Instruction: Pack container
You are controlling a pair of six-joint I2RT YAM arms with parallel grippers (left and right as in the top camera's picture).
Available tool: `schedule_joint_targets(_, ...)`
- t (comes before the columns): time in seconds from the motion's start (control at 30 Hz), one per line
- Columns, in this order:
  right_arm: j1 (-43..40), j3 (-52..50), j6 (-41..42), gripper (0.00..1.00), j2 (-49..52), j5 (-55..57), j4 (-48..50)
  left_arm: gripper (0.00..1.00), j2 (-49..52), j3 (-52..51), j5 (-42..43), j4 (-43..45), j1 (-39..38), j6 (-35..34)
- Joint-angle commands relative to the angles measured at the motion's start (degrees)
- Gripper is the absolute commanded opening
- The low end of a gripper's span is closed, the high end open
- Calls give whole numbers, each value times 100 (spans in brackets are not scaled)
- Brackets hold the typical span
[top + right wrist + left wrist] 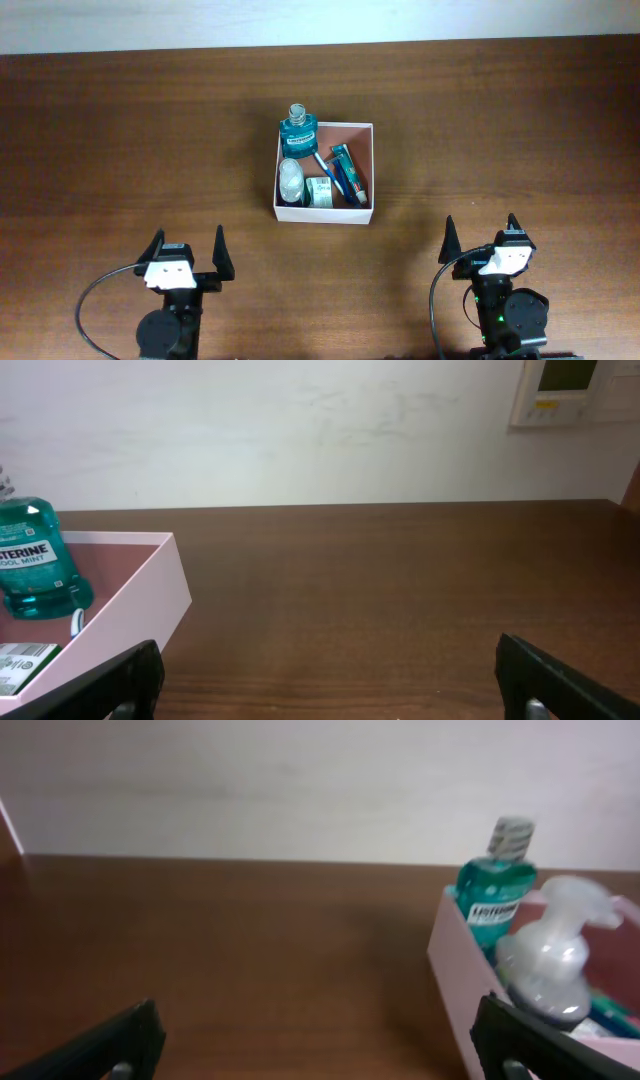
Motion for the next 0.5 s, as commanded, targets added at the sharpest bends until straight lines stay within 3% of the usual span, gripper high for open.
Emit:
schedule_joint_targets(0.0,-52,-31,-13,99,-55,-33,-44,99,-42,-105,83,44,42,-11)
schedule_joint_targets(0.47,-52,-31,-13,99,-55,-33,-44,99,-39,-105,103,44,42,-11)
